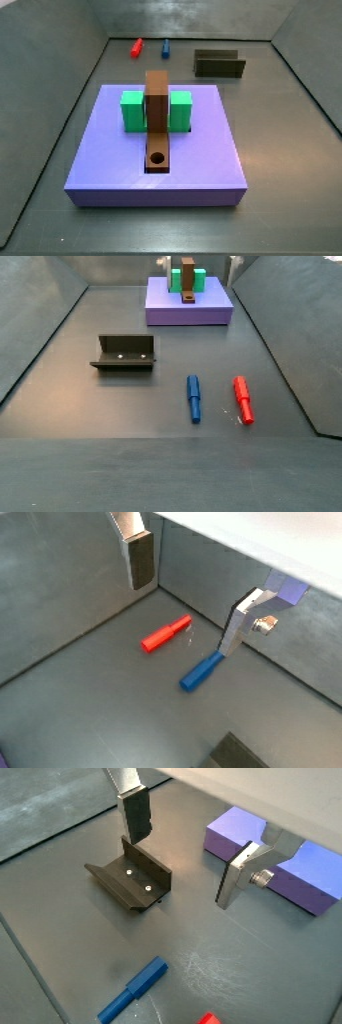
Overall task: Pick up the blue object. Move up. Place the blue object on the fixture. Regrasp the blue object. Move to above the board. Insert the blue object.
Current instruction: Pick up the blue object.
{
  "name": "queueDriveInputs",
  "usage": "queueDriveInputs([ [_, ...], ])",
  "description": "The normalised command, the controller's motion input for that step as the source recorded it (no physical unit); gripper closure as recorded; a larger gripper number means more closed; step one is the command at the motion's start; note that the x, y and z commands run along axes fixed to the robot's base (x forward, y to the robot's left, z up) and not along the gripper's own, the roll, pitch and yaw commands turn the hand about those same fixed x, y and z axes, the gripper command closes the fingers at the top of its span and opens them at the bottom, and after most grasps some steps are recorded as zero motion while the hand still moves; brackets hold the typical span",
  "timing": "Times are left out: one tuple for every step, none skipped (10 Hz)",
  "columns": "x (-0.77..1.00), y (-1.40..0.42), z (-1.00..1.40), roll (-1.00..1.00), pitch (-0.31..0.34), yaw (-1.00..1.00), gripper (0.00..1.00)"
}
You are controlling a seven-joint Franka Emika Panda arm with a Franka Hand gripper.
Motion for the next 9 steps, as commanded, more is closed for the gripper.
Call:
queueDriveInputs([
  [0.0,0.0,-0.11,0.0,-0.001,0.0,0.0],
  [0.0,0.0,-0.11,0.0,-0.006,0.0,0.0],
  [0.0,0.0,-0.11,0.0,-0.001,0.0,0.0],
  [0.0,0.0,-0.11,0.0,0.0,0.0,0.0],
  [0.0,0.0,-0.11,0.0,0.0,0.0,0.0],
  [0.0,0.0,-0.11,0.0,0.0,0.0,0.0],
  [0.0,0.0,-0.1,0.0,0.0,0.0,0.0],
  [0.0,0.0,-0.07,0.0,0.0,0.0,0.0],
  [0.0,0.0,0.0,-0.01,0.0,0.0,0.0],
])
